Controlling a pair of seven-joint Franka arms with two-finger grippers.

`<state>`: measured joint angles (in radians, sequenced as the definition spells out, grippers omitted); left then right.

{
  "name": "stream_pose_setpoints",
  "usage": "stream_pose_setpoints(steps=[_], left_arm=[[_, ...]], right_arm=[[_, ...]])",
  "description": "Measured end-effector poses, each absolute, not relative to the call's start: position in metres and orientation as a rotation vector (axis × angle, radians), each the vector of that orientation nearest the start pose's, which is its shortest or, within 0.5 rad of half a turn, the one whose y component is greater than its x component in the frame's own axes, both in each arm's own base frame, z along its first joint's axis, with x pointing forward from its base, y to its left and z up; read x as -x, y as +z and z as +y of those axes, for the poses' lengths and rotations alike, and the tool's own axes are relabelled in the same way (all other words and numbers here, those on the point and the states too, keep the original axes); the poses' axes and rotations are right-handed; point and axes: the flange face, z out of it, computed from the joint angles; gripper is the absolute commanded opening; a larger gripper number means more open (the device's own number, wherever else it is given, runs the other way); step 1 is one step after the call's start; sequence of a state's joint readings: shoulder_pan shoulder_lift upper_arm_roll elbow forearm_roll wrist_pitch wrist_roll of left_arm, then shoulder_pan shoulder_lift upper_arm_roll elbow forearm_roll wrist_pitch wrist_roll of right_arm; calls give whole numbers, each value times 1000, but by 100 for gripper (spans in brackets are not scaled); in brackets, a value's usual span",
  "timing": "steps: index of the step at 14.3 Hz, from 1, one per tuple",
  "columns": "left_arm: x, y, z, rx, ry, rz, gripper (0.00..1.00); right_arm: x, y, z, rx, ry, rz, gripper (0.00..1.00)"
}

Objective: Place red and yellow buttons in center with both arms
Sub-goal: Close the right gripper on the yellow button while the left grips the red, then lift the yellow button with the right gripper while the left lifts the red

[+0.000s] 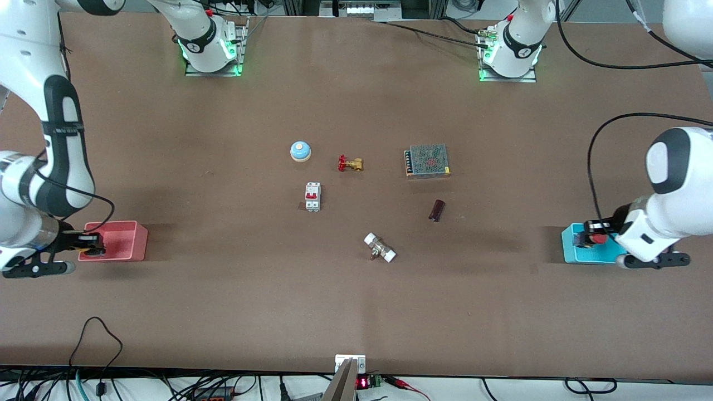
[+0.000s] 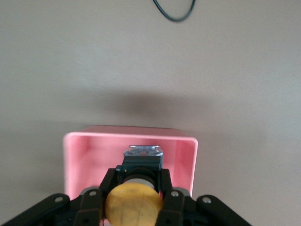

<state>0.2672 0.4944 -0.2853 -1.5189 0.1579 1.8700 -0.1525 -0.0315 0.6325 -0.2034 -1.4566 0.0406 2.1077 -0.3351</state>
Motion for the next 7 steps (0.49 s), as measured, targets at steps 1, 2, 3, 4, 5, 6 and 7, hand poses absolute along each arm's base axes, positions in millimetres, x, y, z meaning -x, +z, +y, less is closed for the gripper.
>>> stream_pose_setpoints(steps=[1, 2, 3, 4, 5, 6, 7], left_arm=[[-674, 370, 10, 3112, 207, -187, 15], [-670, 364, -6, 3111, 229, -211, 15], [-667, 357, -24, 3105, 252, -234, 15], [-664, 349, -41, 3096, 275, -264, 15], [-662, 340, -59, 3086, 292, -300, 15], [-661, 329, -75, 3079, 302, -332, 15], [-659, 318, -89, 3073, 314, -356, 15]], right_arm=[[-703, 342, -125, 3213, -8, -218, 42], [-701, 358, -107, 3200, 5, -253, 42], [-700, 366, -86, 3187, 31, -296, 42], [-698, 366, -65, 3174, 67, -338, 42], [-697, 361, -45, 3158, 98, -374, 42], [-696, 353, -24, 3138, 121, -402, 42], [-694, 345, -3, 3123, 140, -409, 42]])
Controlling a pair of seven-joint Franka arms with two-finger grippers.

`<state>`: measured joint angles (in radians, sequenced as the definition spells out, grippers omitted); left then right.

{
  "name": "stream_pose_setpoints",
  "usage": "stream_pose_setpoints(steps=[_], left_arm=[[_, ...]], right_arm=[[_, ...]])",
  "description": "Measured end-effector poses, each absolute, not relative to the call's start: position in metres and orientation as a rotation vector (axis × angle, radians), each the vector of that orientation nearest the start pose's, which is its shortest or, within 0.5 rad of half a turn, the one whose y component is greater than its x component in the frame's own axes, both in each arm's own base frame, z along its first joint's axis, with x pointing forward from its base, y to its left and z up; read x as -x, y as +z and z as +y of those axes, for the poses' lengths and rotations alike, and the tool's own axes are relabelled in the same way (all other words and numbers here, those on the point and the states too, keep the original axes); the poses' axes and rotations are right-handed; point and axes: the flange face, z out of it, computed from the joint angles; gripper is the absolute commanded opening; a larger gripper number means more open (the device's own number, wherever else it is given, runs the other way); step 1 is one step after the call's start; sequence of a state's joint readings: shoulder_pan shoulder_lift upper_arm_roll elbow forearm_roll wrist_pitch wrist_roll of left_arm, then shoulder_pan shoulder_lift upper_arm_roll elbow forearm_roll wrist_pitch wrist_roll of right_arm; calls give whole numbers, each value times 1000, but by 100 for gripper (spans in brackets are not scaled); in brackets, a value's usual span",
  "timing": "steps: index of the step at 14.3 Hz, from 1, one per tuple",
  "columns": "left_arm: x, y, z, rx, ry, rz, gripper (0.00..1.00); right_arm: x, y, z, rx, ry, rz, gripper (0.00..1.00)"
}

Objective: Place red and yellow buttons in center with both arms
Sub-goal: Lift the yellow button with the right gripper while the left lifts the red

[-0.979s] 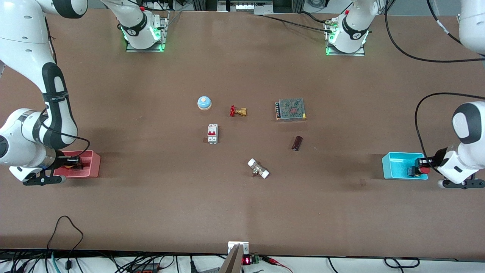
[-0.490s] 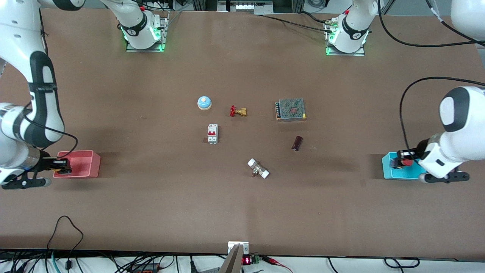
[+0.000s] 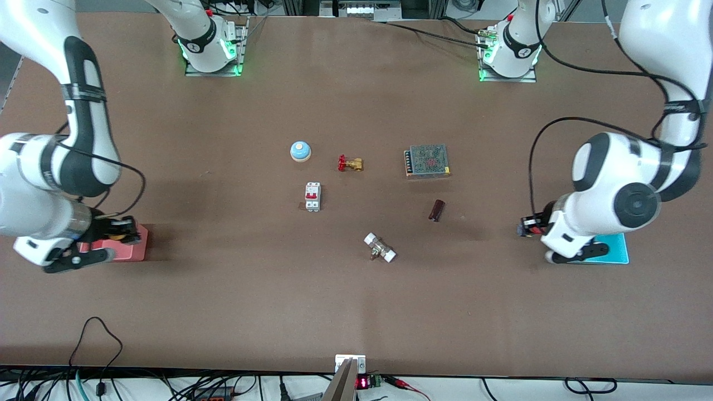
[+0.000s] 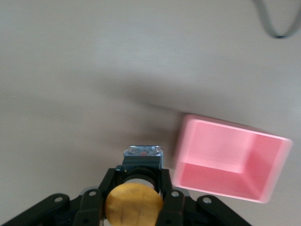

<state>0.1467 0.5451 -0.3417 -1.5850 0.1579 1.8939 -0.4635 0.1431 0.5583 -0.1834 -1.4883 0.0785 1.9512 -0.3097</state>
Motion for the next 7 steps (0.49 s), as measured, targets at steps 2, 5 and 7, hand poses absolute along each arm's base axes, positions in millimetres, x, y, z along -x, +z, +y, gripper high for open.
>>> stream_pose_setpoints(steps=[2, 5, 7], left_arm=[[-657, 295, -112, 3067, 330, -396, 15], [-656, 263, -126, 3074, 336, -426, 16], [-652, 246, -128, 3075, 351, -434, 22]], right_arm=[[-689, 333, 46, 3121, 172, -365, 42], [-674, 323, 131, 3140, 201, -302, 40], [-660, 310, 173, 3152, 227, -289, 39]])
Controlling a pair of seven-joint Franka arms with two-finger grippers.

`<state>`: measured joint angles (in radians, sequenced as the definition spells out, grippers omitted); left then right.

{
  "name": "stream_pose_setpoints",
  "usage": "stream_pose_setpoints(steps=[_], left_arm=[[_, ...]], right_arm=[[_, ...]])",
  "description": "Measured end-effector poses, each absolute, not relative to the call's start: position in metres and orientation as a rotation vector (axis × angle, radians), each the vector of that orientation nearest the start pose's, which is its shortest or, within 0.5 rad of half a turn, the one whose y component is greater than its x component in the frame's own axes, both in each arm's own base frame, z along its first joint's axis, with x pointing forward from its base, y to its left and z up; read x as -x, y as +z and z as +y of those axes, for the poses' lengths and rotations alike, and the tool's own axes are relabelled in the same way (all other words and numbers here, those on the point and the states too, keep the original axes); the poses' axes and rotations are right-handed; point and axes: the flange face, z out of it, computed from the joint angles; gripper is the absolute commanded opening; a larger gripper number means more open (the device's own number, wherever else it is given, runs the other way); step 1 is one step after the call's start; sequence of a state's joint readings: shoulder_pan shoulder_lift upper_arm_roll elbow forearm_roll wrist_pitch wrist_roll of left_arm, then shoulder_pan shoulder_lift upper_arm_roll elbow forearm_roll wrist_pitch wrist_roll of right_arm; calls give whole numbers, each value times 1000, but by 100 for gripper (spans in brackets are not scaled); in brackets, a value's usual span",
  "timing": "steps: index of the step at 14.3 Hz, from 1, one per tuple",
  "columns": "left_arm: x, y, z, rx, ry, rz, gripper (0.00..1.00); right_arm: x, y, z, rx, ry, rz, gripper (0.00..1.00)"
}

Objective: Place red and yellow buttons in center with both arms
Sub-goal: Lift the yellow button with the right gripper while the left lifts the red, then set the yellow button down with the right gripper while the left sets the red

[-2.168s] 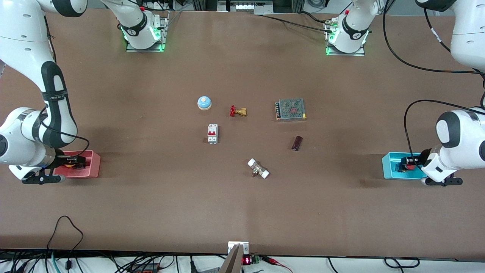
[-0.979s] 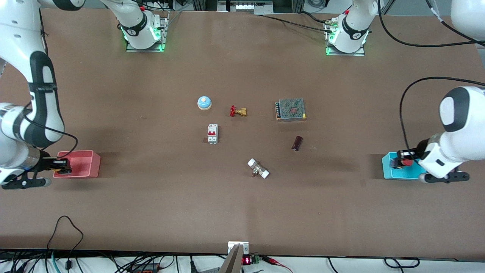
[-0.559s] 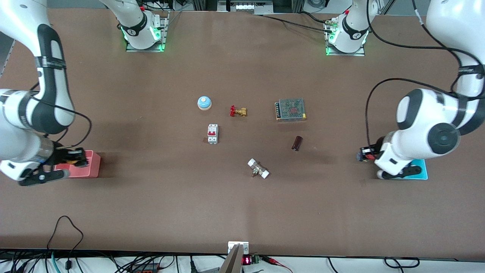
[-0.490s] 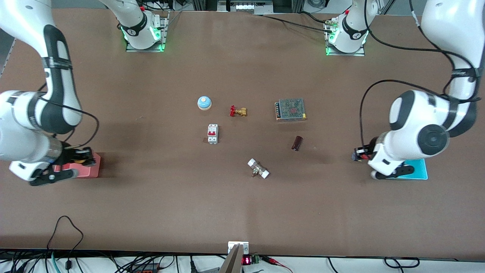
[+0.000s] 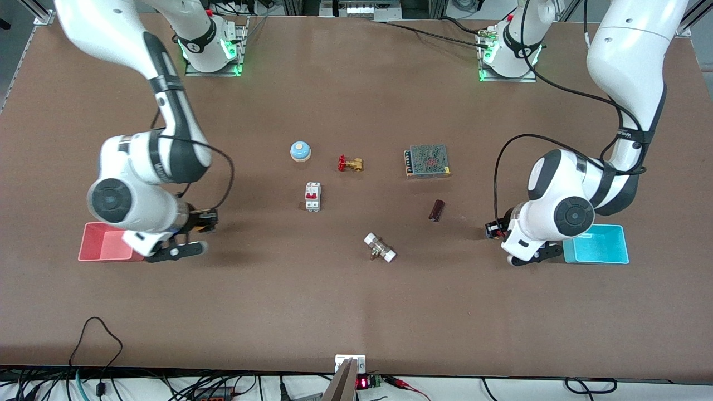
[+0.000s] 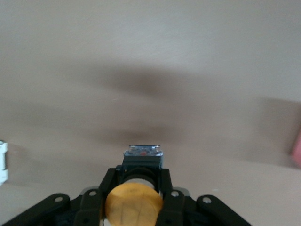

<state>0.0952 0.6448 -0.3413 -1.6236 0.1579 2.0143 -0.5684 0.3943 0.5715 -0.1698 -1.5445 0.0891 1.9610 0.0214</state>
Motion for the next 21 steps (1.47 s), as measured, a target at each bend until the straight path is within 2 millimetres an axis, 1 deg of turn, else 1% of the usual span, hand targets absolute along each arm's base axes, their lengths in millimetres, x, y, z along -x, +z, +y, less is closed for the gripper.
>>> stream_pose_setpoints(steps=[1, 2, 3, 5, 6, 8, 9, 10, 11, 13, 15, 16, 18, 21], left_arm=[[-651, 240, -128, 3073, 361, -436, 25], [-650, 235, -128, 3072, 369, -439, 31], [-650, 232, -128, 3071, 374, -441, 43], [-650, 231, -128, 3070, 377, -443, 58], [-650, 231, -128, 3071, 376, -444, 67], [-652, 234, -127, 3074, 364, -449, 83], [-654, 239, -126, 3077, 350, -453, 88], [-657, 248, -124, 3081, 326, -460, 92], [-660, 260, -121, 3085, 296, -467, 100], [-665, 293, -112, 3089, 224, -481, 100], [-665, 327, -98, 3088, 177, -459, 100], [-665, 344, -88, 3087, 162, -436, 100], [-661, 373, -70, 3084, 143, -385, 100], [-655, 411, -57, 3080, 91, -344, 100]], right_arm=[[-653, 301, 188, 3158, 238, -281, 39], [-648, 289, 200, 3166, 238, -267, 39], [-643, 276, 209, 3173, 230, -247, 39], [-633, 252, 224, 3188, 197, -176, 39], [-628, 244, 233, 3194, 182, -136, 39], [-619, 235, 252, 3202, 157, -65, 39], [-616, 233, 259, 3204, 147, -41, 39], [-615, 230, 264, 3206, 141, -31, 39], [-613, 226, 266, 3207, 140, -21, 39], [-612, 219, 266, 3210, 137, 7, 39], [-610, 211, 266, 3212, 137, 12, 40], [-610, 211, 267, 3212, 135, 16, 47], [-610, 210, 267, 3212, 133, 21, 100], [-610, 209, 266, 3211, 122, 25, 100]])
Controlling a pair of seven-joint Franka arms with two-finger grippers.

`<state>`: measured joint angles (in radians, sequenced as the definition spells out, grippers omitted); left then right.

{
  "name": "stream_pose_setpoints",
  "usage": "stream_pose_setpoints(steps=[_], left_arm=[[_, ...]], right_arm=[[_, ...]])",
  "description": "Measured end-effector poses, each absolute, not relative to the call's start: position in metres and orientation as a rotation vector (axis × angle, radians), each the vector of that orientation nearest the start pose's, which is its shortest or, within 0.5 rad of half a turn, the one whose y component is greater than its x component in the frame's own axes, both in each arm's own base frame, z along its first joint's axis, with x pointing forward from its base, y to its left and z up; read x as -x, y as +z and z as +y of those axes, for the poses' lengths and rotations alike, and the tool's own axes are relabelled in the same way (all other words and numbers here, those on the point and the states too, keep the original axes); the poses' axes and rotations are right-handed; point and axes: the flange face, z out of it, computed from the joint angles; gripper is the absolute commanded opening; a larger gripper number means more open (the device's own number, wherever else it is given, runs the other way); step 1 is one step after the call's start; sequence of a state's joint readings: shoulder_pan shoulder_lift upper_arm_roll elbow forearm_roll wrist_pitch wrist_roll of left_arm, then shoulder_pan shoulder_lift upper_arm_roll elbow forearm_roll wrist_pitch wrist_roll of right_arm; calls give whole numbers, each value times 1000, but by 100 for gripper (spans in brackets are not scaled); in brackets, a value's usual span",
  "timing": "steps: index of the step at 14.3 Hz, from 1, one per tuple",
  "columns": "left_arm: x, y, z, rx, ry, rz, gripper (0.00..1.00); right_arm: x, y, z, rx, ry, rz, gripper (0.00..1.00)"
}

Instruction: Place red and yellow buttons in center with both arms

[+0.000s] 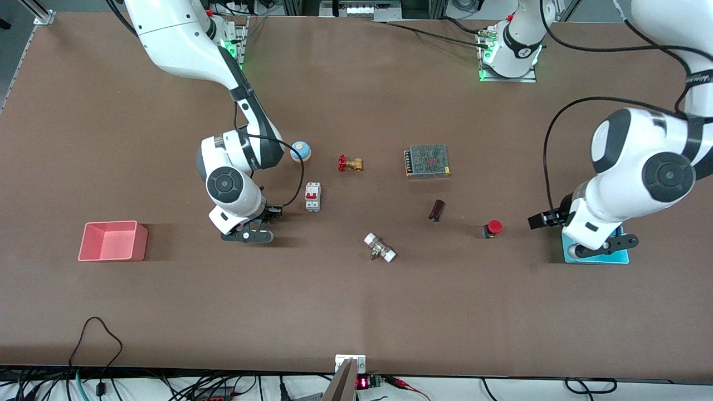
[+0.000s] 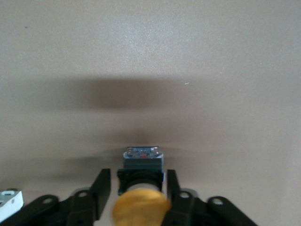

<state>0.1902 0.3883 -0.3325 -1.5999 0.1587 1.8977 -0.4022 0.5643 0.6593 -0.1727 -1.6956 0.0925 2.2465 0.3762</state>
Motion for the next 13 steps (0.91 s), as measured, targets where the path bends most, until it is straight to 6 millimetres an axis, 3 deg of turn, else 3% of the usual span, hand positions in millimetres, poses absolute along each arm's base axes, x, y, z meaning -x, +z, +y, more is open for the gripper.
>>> stream_pose_setpoints(steps=[2, 4, 6, 10, 13], left_arm=[[-652, 434, -44, 3080, 52, -307, 100], [-646, 453, -28, 3075, 47, -244, 100], [-639, 472, -24, 3068, 37, -200, 100], [-620, 505, -33, 3053, 58, -102, 100], [-602, 541, -12, 3067, 55, -83, 100]], right_arm=[[-614, 220, 267, 3203, 94, 28, 100], [-618, 247, 265, 3190, 60, 38, 100], [-621, 286, 260, 3179, 51, 55, 100], [-624, 373, 239, 3150, 46, 99, 100], [-623, 429, 217, 3133, 60, 143, 100]])
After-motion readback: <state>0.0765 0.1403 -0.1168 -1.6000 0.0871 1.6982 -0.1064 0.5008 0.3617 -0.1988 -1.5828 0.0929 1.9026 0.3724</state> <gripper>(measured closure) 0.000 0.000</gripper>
